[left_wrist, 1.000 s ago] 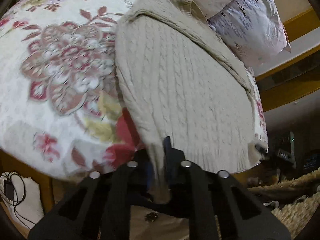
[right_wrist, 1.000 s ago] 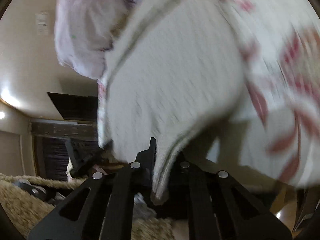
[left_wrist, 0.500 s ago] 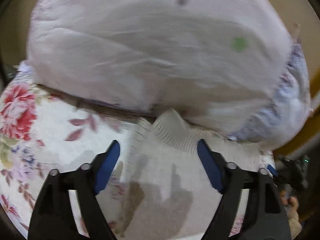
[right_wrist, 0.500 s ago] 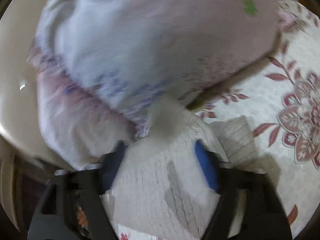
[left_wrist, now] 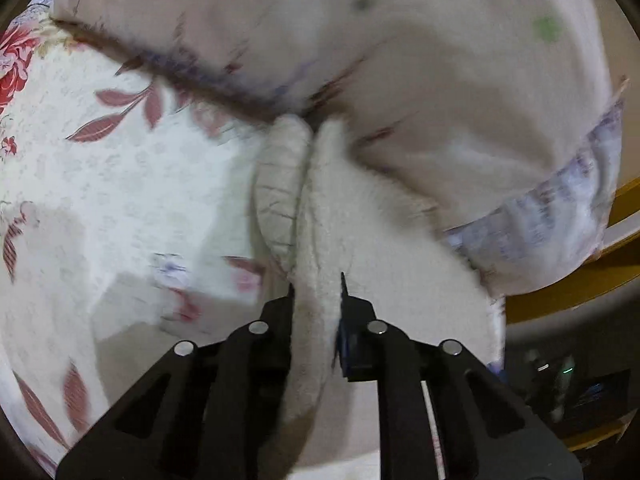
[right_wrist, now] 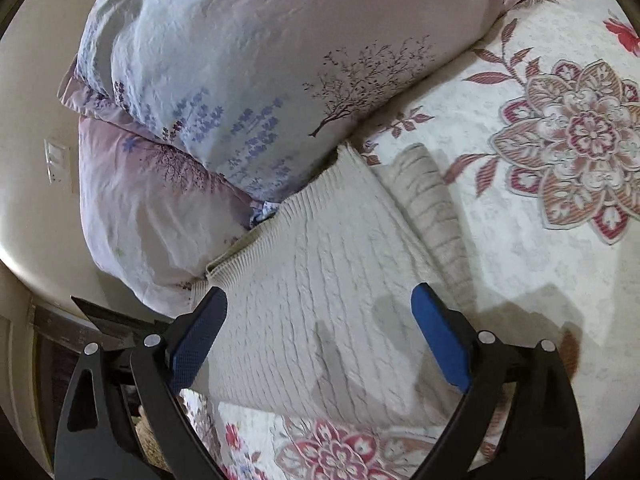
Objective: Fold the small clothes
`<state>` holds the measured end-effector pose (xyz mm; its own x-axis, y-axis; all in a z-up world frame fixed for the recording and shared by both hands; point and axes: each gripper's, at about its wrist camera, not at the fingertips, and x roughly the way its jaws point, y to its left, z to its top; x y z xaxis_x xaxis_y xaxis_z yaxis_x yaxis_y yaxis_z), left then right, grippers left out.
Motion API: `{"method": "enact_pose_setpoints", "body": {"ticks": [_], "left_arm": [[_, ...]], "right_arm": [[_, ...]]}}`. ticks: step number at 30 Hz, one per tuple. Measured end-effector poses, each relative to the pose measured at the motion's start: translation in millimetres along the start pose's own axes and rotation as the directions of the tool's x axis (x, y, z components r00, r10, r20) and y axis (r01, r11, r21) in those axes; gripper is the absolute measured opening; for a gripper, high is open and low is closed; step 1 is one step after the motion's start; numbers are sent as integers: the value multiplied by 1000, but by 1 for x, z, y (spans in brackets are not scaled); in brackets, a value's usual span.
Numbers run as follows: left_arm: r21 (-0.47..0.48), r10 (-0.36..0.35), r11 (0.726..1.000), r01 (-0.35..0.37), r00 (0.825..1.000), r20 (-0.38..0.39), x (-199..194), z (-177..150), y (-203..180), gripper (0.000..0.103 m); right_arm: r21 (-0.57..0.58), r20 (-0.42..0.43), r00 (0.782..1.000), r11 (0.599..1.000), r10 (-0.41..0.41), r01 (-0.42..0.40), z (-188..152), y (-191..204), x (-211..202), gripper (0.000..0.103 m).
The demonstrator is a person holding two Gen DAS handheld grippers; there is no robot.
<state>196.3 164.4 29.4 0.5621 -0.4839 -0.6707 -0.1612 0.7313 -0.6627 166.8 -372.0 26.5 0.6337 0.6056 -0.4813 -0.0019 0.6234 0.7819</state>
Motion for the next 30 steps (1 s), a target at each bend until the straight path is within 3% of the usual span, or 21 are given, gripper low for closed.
{"method": "enact_pose_setpoints", "body": {"ticks": [3,6,7,9,10,11,13,14,15,16,18,19,20,23,26,28,30], "left_arm": [[45,-142,989,141,989,34,-15,-9,-53,12],[148,-295,944,295,955,-26,1,-29,-137,12],[156,-316,935,320,948,-49,11,-34,-153,12],[177,-361,906,384,920,-150,59,-60,-209,15],[172,-375,894,414,900,-222,82,-70,-227,22],[139,-389,886,443,872,-298,102,-80,-238,25],[71,-435,871,486,830,-348,115,-93,-244,29],[88,-444,865,494,835,-324,109,-93,-242,44],[114,-431,871,478,854,-292,100,-90,-236,55],[159,-380,896,414,902,-205,83,-82,-224,71],[209,-262,938,277,960,-95,62,-68,-199,75],[217,-210,951,222,975,-76,59,-63,-191,77],[233,-86,968,99,994,-65,58,-58,-175,77],[203,20,979,1,994,-105,62,-59,-144,77],[160,23,987,-5,993,-115,56,-67,-116,77],[165,22,986,-2,992,-121,56,-68,-114,77],[182,23,983,1,991,-129,54,-68,-113,77]], "right_arm": [[-14,26,999,1000,-18,18,8,-7,-21,95],[-12,64,997,999,-32,33,20,-17,-42,95],[-6,73,997,999,-35,36,24,-21,-48,95],[9,86,996,999,-37,36,32,-29,-56,95],[15,83,996,999,-35,34,37,-33,-57,95],[26,74,997,999,-33,32,40,-36,-57,95],[55,39,999,998,-14,12,48,-46,-54,95],[61,24,1000,998,-4,2,50,-48,-52,95],[69,2,1000,998,7,-7,52,-51,-48,96],[70,-20,1000,997,17,-15,54,-52,-43,98],[69,-73,997,997,33,-28,57,-52,-28,98],[64,-100,994,997,37,-30,58,-51,-19,98],[59,-118,992,998,33,-27,59,-49,-12,98],[-28,-98,995,1000,9,-12,55,-24,-3,88],[-132,-89,995,990,44,-55,46,2,-4,81],[-182,-155,988,982,18,-47,38,13,9,67],[-200,-191,981,980,-37,-2,30,14,17,63]]}}
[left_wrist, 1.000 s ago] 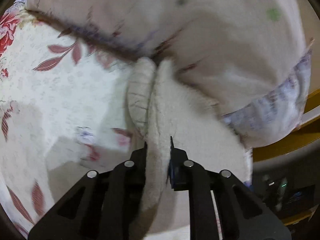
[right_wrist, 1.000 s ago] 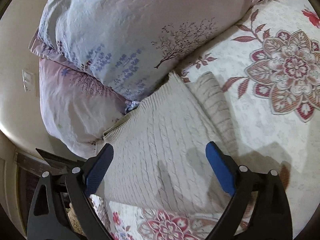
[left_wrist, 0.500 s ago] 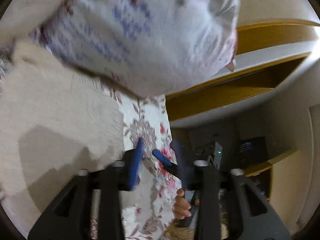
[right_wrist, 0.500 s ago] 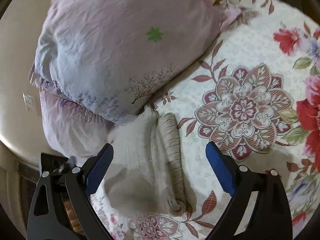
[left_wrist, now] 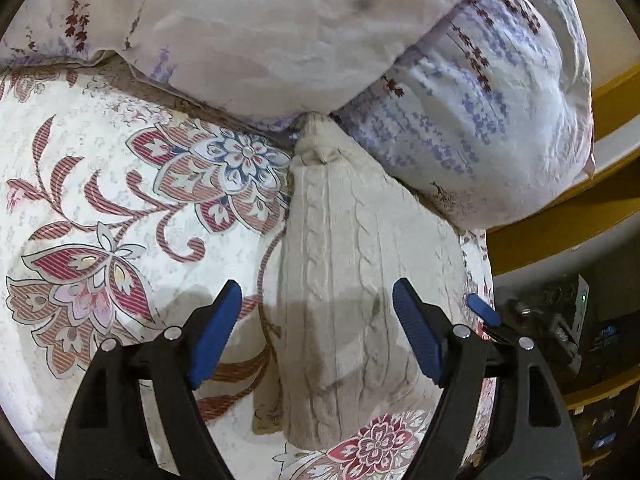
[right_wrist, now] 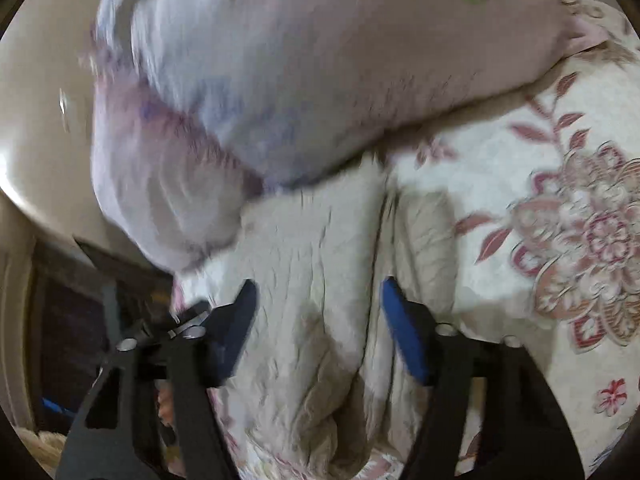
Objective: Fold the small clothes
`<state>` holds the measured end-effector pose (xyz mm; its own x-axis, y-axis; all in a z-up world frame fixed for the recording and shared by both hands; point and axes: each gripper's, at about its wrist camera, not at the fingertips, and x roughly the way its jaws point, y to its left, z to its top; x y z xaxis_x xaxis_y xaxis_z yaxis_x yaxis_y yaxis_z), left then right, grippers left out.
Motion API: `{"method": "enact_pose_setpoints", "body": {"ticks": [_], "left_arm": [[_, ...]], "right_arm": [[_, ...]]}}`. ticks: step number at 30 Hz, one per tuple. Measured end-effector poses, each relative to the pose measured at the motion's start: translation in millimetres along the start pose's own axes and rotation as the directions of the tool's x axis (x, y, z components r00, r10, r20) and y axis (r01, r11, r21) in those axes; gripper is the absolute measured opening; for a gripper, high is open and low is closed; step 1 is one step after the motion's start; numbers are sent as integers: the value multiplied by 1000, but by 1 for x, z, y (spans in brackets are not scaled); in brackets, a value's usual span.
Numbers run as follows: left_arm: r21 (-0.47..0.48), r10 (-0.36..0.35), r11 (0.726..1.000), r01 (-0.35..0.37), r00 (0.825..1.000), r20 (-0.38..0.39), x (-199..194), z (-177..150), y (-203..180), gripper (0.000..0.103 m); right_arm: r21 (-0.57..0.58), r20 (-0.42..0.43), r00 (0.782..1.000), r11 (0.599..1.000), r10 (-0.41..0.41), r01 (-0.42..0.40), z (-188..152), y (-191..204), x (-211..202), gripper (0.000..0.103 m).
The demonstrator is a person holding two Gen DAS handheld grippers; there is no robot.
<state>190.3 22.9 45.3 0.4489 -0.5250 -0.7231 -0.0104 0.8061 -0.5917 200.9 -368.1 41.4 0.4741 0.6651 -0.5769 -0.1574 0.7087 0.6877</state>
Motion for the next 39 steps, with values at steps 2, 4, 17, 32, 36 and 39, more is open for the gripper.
{"method": "enact_pose_setpoints", "body": {"ticks": [2,4,17,32,36,39], "left_arm": [[19,1,1000,-1,1000,0,2,2,-8,78],[35,0,999,0,1000,3,2,7,-10,78],[38,6,999,-6,1000,-2,31,11,-36,80],[131,35,991,-22,994,-99,88,22,-61,89],[118,1,993,11,995,-99,97,18,-64,65],[139,-65,987,76,994,-85,79,20,-60,39]], "right_arm": [[19,-10,1000,1000,-19,20,-6,-5,2,63],[42,-19,1000,999,-15,16,-13,-11,2,63],[-4,89,996,1000,-28,28,3,1,5,15],[167,34,996,983,-87,80,-10,-50,3,85],[164,23,999,986,-23,19,-18,-42,16,35],[122,68,997,992,19,-27,-24,-20,10,28]]}}
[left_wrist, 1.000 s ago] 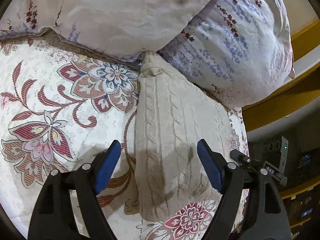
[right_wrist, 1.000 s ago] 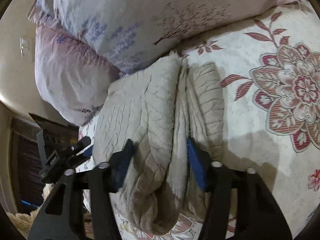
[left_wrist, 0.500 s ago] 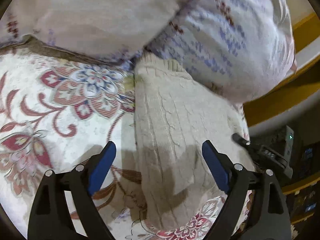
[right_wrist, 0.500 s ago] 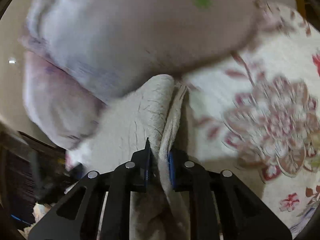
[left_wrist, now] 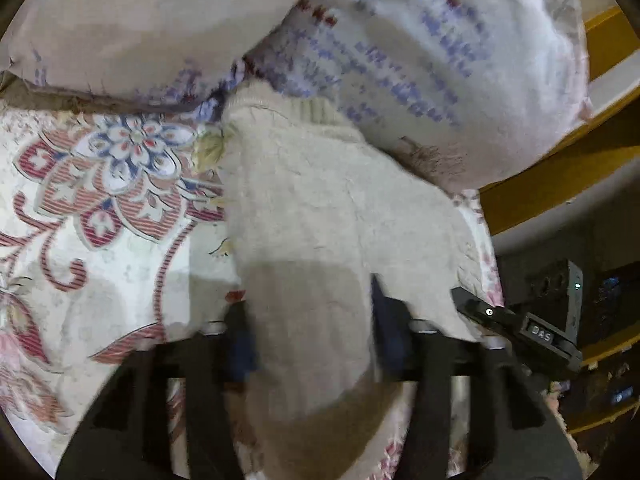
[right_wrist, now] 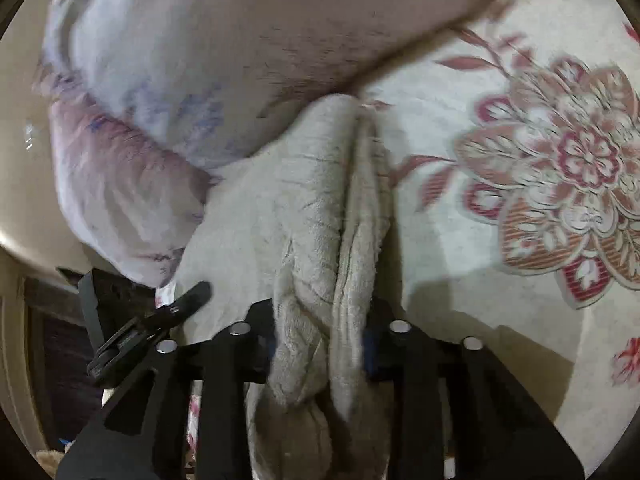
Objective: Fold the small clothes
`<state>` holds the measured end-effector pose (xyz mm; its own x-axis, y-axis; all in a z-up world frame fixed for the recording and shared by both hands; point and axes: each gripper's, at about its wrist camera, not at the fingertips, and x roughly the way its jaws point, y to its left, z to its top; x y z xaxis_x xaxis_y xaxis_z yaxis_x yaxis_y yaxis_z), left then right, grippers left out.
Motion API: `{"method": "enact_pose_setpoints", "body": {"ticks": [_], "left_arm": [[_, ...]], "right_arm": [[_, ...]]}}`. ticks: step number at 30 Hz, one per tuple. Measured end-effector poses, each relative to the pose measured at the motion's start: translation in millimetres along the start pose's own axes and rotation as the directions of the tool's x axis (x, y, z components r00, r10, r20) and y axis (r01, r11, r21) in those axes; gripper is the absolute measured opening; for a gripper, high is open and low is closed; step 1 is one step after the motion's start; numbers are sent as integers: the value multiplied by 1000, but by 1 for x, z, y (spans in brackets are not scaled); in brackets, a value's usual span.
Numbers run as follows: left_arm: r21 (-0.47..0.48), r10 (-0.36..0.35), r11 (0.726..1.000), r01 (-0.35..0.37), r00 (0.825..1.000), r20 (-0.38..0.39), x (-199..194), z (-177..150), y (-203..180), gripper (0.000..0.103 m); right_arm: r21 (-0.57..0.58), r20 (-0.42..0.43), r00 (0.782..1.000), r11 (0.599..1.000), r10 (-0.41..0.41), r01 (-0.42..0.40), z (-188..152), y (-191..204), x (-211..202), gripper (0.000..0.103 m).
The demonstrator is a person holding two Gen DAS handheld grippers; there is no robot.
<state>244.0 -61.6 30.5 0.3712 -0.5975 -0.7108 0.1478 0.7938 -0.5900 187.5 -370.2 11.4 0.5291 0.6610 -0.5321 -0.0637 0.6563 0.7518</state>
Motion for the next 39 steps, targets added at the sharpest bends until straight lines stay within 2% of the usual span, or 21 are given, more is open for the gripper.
{"method": "enact_pose_setpoints", "body": {"ticks": [2,5,7,9,11,13,15,16,18,20,21,22,23,24,26,28,29,30,32,34,39], "left_arm": [[53,-48,997,48,999,0,-25,-2,5,37],[178,-11,984,4,999,38,-70,-15,14,39],[241,103,964,-109,994,37,-75,-24,28,43],[280,223,933,-226,974,42,-60,-29,39,55],[236,255,932,-276,960,114,-59,-28,43,78],[214,274,930,-299,952,136,-62,-27,39,78],[227,294,916,-332,938,185,-78,-34,33,79],[234,301,909,-346,931,206,-86,-39,30,81],[226,286,912,-342,926,246,-105,-52,27,86],[196,259,928,-317,926,273,-127,-67,28,91],[177,246,937,-302,927,282,-133,-70,30,92],[150,240,945,-291,927,287,-138,-78,30,97],[129,259,943,-307,919,298,-140,-84,29,101],[121,270,940,-319,913,306,-144,-91,28,101],[135,298,928,-347,910,287,-139,-105,25,101],[149,344,908,-391,901,263,-133,-117,21,101],[155,356,903,-401,900,253,-135,-126,23,101],[157,357,903,-400,901,246,-132,-131,22,101],[150,365,904,-400,906,216,-124,-139,22,101],[144,380,902,-408,906,187,-114,-144,21,101],[164,413,888,-430,901,130,-90,-151,16,101]], "right_arm": [[-26,-2,999,999,48,-48,-6,17,3,27],[-111,-85,994,991,71,-81,-30,44,30,27],[-153,-138,990,988,-8,-13,-44,51,55,27],[-174,-86,993,983,-75,59,-51,56,65,37],[-173,-80,986,976,-147,131,-48,60,64,53],[-202,14,979,958,-205,203,-47,70,39,56],[-263,146,977,945,-158,192,-58,92,8,55],[-296,168,979,942,-114,160,-64,100,-2,55],[-374,140,989,923,-38,89,-78,125,3,56],[-431,82,995,898,-56,86,-87,138,25,59],[-437,46,986,884,-161,164,-92,136,50,70],[-427,17,974,879,-224,210,-90,129,68,73],[-419,3,966,877,-259,236,-91,120,80,74],[-436,64,968,866,-242,245,-95,121,78,76],[-425,61,963,866,-264,264,-96,128,76,76],[-419,157,957,861,-244,288,-105,139,54,77],[-415,221,943,851,-249,322,-112,142,43,88],[-395,303,912,835,-277,384,-122,142,31,102],[-358,349,879,821,-325,445,-136,138,24,102],[-337,308,863,802,-401,493,-150,123,34,102],[-356,197,856,779,-478,516,-173,109,55,102]]}}
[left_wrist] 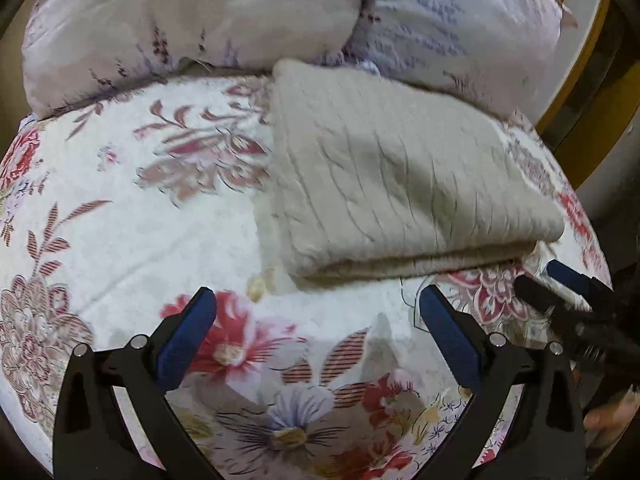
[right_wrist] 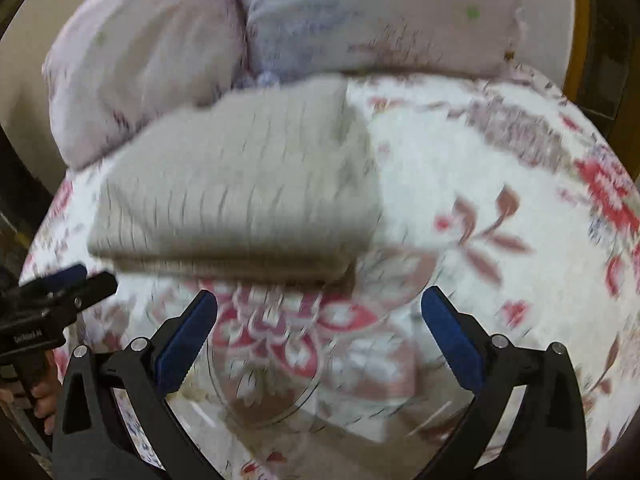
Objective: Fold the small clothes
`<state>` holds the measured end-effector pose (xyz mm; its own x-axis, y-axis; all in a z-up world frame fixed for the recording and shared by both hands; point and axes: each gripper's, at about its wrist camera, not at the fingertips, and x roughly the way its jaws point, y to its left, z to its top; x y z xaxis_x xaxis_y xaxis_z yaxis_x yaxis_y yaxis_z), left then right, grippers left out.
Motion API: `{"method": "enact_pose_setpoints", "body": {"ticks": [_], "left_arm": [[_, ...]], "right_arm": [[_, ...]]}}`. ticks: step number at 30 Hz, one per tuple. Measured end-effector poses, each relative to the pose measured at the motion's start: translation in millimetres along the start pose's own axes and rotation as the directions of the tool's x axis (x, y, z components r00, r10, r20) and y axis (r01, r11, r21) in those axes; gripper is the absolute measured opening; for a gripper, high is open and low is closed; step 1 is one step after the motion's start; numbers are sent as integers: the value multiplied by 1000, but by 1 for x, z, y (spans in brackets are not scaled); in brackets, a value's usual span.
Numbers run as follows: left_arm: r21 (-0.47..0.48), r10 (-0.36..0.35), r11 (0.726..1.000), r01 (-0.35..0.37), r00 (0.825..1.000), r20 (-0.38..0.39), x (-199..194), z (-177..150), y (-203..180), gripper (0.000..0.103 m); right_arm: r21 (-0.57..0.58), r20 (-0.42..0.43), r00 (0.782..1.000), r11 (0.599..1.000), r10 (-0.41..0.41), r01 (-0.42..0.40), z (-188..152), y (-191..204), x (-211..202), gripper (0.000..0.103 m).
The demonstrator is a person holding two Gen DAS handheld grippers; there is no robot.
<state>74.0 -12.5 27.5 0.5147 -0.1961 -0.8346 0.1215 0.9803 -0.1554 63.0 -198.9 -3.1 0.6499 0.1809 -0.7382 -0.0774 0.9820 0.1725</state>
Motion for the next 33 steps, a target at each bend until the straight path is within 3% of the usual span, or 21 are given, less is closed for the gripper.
{"method": "enact_pose_setpoints", "body": {"ticks": [4,8,11,33], "left_arm": [[41,59,997,-58,998,-9,12,-7,-9,101],[116,126,985,-128,992,26,15,-15,-20,101],[115,122,985,-130,990,70,12,-20,-19,101],[116,123,985,-131,990,72,12,-19,-17,101]], "right_arm": [[-87,-21,996,992,-89,87,-2,15,13,102],[-93,-11,995,991,-98,97,-4,16,13,102],[-92,-7,995,991,-98,97,-7,13,12,102],[-93,-7,995,991,-99,97,-4,16,13,102]]}}
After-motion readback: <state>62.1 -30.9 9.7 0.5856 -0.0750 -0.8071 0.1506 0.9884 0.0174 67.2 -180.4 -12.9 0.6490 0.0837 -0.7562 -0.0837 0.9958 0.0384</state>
